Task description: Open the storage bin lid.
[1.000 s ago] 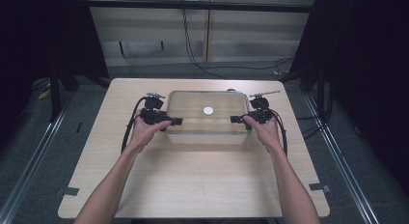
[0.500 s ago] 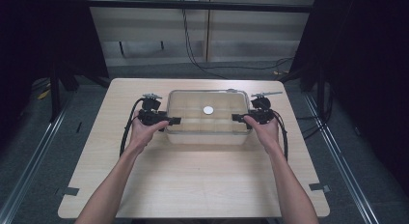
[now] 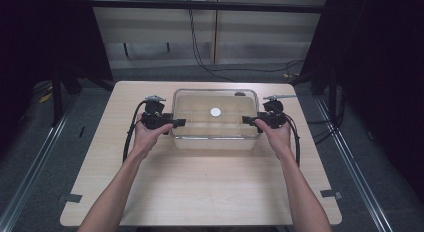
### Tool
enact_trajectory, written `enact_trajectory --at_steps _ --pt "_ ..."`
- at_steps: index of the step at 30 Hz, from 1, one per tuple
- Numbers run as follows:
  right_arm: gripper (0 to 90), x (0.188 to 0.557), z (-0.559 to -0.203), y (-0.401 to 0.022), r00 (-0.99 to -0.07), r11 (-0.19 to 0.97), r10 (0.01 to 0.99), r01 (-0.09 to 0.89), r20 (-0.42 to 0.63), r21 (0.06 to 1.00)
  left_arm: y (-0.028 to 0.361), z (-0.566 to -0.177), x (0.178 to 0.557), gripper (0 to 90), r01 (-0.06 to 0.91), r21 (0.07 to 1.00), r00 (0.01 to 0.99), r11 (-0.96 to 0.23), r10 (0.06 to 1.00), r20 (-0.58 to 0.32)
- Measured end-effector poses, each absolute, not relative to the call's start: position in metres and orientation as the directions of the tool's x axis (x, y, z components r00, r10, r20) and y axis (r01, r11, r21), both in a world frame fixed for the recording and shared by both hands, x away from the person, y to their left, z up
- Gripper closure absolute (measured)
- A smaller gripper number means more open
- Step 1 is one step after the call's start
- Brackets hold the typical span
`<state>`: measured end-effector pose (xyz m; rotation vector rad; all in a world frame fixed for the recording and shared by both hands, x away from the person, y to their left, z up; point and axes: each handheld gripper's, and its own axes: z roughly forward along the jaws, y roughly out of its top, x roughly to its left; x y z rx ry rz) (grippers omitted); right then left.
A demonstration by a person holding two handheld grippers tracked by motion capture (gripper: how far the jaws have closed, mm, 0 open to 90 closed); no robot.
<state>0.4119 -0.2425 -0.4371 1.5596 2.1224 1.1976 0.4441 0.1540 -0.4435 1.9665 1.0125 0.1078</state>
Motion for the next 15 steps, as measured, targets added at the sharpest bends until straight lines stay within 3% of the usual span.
enact_trajectory --at_steps 6,15 --pt "34.8 0.407 -0.435 -0.252 -0.396 -0.007 0.852 0.647 0.344 0.763 0.160 -0.435 0.440 42.0 0.574 0.780 0.675 -0.251 0.684 -0.276" --pt "49.4 0.403 -0.428 -0.258 -0.406 -0.009 0.850 0.626 0.336 0.780 0.164 -0.429 0.437 49.0 0.554 0.798 0.676 -0.238 0.688 -0.264"
